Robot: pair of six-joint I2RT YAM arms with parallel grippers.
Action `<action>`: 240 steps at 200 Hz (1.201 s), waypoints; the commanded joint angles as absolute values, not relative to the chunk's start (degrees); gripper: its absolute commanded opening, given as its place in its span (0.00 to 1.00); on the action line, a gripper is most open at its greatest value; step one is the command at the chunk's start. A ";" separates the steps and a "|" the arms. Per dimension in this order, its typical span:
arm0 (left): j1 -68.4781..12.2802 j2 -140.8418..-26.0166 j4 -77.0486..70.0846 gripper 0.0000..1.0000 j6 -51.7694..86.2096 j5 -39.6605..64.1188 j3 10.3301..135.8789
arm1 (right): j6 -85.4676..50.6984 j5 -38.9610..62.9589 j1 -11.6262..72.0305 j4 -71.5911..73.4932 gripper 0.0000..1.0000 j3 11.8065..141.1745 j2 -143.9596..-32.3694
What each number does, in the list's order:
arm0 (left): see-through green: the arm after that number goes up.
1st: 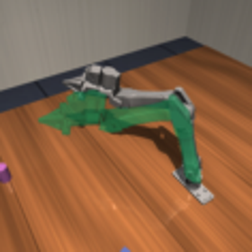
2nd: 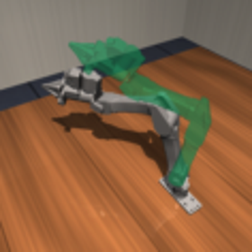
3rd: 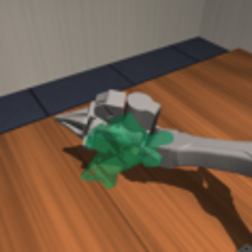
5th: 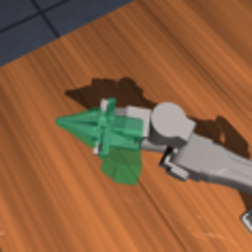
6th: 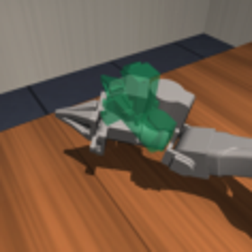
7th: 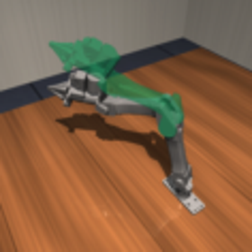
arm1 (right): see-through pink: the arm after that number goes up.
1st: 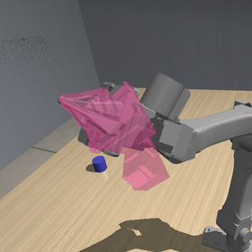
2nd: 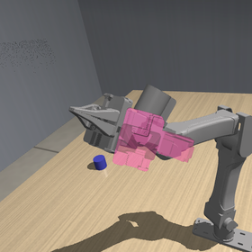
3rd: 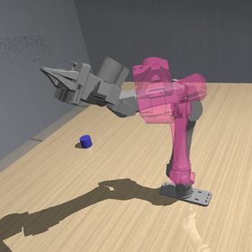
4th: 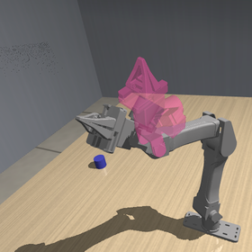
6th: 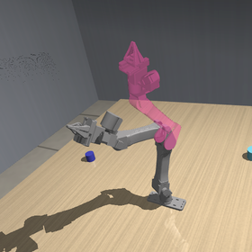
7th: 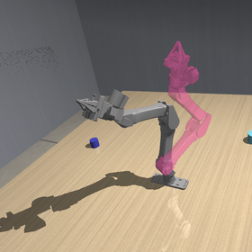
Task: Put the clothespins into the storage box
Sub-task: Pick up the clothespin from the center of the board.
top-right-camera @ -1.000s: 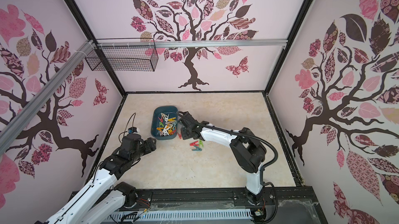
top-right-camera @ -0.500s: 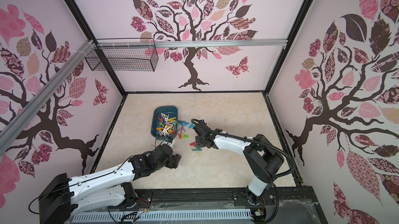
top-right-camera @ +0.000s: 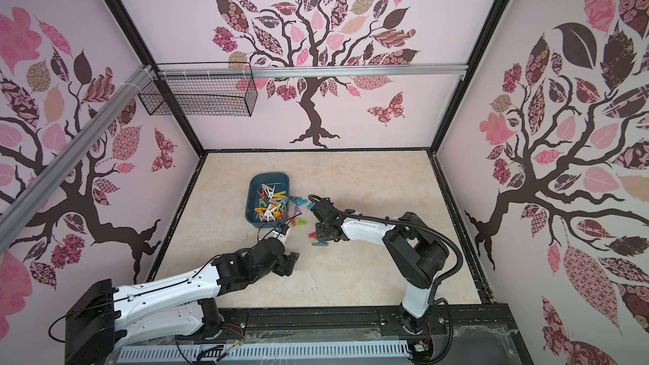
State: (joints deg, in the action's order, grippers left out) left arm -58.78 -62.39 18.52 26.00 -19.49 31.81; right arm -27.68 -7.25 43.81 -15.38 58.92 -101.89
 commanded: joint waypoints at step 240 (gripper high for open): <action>-26.63 -44.18 25.50 0.86 38.70 -12.36 28.07 | -28.78 -3.96 49.69 -20.59 0.16 81.23 -105.41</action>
